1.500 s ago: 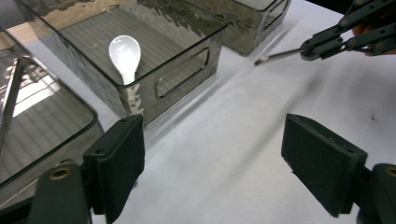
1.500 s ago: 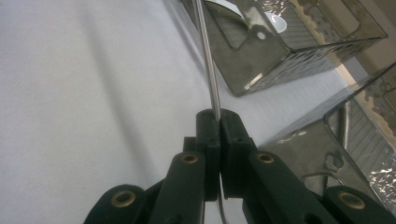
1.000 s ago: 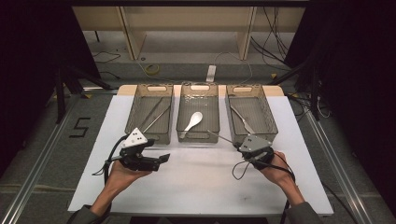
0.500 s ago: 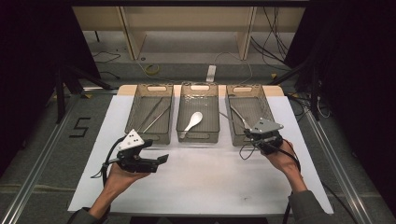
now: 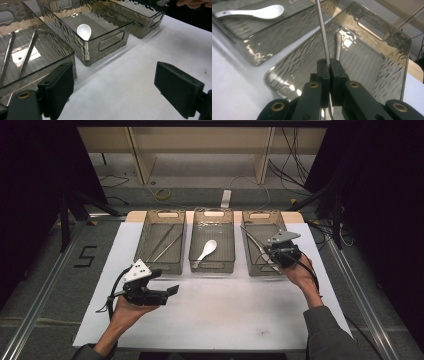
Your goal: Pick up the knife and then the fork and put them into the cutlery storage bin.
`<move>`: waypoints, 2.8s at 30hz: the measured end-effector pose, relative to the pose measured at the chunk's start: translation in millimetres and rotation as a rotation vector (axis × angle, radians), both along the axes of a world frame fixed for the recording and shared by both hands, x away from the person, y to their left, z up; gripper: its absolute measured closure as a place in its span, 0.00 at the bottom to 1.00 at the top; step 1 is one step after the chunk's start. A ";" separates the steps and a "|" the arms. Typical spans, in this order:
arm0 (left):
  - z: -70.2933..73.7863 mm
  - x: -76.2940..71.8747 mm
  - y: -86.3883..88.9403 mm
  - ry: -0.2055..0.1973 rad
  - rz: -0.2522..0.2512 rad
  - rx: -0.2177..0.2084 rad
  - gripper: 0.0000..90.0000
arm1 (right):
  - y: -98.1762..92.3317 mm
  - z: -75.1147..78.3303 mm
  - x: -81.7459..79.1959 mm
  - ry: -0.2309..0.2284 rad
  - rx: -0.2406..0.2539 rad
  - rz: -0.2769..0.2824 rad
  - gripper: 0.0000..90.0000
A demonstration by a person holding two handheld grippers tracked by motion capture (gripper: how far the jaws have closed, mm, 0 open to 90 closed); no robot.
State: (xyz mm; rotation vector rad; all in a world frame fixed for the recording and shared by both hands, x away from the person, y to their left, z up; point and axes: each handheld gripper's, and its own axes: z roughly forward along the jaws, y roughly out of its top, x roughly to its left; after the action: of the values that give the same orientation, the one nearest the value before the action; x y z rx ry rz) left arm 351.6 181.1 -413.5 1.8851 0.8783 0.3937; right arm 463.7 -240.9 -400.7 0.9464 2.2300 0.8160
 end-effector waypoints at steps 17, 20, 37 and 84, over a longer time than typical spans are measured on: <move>-0.2 1.5 2.7 -0.004 0.019 -0.007 0.17 | -4.2 -4.8 39.1 0.073 0.066 -0.139 0.98; 0.3 1.3 3.1 -0.009 0.022 -0.015 0.17 | -7.3 -7.4 42.2 0.087 0.073 -0.164 0.98; -0.5 2.2 3.2 0.001 0.020 -0.006 0.17 | -5.8 -21.7 54.7 0.132 0.068 -0.237 0.98; -0.6 3.9 5.6 0.031 0.019 -0.043 0.17 | 19.2 -2.0 -53.6 0.042 0.440 0.059 0.38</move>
State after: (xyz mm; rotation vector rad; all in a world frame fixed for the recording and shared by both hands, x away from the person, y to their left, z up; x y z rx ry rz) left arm 355.5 186.7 -414.1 1.8486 0.9190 0.3549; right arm 410.2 -221.6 -402.7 1.1047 2.1621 1.3625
